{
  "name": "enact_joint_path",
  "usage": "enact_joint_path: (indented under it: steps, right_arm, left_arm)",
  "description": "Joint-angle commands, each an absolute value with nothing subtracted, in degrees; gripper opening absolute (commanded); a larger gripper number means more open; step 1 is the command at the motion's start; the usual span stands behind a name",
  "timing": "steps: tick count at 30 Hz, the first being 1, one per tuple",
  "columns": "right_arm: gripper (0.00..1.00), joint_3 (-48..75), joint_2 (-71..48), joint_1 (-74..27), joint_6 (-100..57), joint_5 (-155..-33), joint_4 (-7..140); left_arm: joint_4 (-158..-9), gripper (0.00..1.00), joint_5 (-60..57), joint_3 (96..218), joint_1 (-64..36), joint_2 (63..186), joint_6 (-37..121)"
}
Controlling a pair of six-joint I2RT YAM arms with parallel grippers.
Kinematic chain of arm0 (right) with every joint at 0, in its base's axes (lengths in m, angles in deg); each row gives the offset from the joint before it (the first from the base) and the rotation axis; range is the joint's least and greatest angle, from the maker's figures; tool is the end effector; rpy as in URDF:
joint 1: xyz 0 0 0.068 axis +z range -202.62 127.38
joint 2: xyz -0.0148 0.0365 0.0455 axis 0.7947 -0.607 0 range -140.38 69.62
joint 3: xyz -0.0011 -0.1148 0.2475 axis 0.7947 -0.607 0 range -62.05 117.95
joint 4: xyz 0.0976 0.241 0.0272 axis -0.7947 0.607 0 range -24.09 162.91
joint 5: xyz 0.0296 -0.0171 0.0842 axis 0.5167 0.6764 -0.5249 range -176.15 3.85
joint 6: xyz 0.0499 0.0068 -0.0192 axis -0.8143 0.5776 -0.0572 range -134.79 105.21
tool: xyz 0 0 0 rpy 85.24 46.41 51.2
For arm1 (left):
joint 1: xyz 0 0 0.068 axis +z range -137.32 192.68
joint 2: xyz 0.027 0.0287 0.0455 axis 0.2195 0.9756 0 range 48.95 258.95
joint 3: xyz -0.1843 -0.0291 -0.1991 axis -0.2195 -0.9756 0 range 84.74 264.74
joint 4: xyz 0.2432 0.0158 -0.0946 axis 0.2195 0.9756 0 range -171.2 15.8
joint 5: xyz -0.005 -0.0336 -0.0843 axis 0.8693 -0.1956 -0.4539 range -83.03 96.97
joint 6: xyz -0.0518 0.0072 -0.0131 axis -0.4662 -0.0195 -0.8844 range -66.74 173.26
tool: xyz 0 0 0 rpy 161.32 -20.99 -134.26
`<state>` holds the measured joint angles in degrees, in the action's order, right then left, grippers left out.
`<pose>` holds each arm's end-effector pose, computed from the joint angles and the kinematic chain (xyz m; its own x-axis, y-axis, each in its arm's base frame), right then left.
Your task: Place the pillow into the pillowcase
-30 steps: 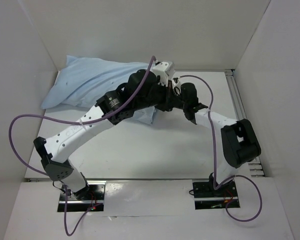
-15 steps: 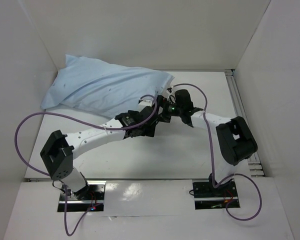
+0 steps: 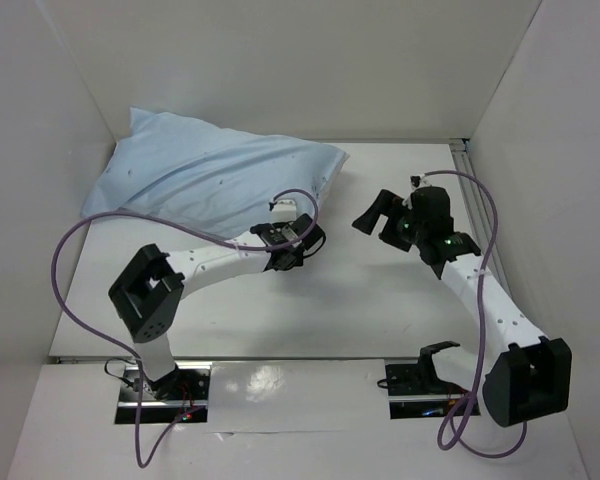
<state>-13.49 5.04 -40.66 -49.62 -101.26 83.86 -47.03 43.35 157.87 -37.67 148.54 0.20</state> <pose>0.2413 0.0606 0.2815 -0.6839 0.4187 -0.5975 -0.0258 0.8046 0.5932 0.2462 -0.2641 0.2289 -0.6813 -0.1862 -0.7079 -0.1834 0.9797 -0.0812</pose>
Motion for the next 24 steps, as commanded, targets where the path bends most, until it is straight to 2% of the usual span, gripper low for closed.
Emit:
enact_joint_path:
  steps: [1, 2, 3, 4, 7, 10, 11, 14, 15, 22, 24]
  right_arm:
    - [0.97, -14.9, 7.0, -42.9, -48.1, -98.6, 88.9]
    - [0.97, -14.9, 7.0, -43.0, -48.1, -98.6, 88.9]
    - [0.97, -14.9, 7.0, -43.7, -47.5, -99.3, 88.9]
    - [0.97, -14.9, 7.0, -43.7, -47.5, -99.9, 88.3]
    - [0.97, -14.4, 5.0, -43.7, -46.1, -101.7, 86.2]
    - [0.83, -13.0, 1.6, -43.1, -43.6, -101.7, 85.2]
    - [0.79, -12.2, 0.5, -42.3, -42.8, -98.2, 85.2]
    - [0.79, -12.2, -3.6, -38.7, -40.3, -93.8, 83.5]
    - [0.79, -13.3, -4.5, -38.0, -39.2, -95.8, 81.8]
    - [0.8, -21.9, -7.6, -34.1, -38.2, -94.8, 61.9]
    - [0.75, -24.6, -9.3, -34.1, -37.5, -97.9, 51.4]
  left_arm:
    - [-46.2, 0.62, 45.9, 161.6, -35.2, 151.3, -2.3]
    - [-45.0, 0.5, 45.9, 162.3, -34.7, 151.3, -2.8]
    - [-43.9, 0.34, 45.9, 162.3, -34.1, 151.3, -3.3]
    - [-42.0, 0.0, 45.9, 162.3, -34.1, 149.9, -4.5]
    - [-41.2, 0.0, 44.2, 158.1, -32.9, 144.0, -5.9]
    - [-40.1, 0.0, 41.8, 151.3, -31.7, 133.0, -7.2]
    - [-38.8, 0.0, 41.1, 148.8, -30.8, 127.8, -8.7]
    - [-38.2, 0.0, 38.8, 146.4, -30.2, 121.6, -9.2]
    - [-38.2, 0.0, 38.8, 146.4, -30.2, 119.1, -9.2]
    - [-29.5, 0.0, 40.7, 150.6, -29.7, 119.1, -11.3]
    - [-28.5, 0.0, 41.8, 151.2, -29.1, 119.6, -12.0]
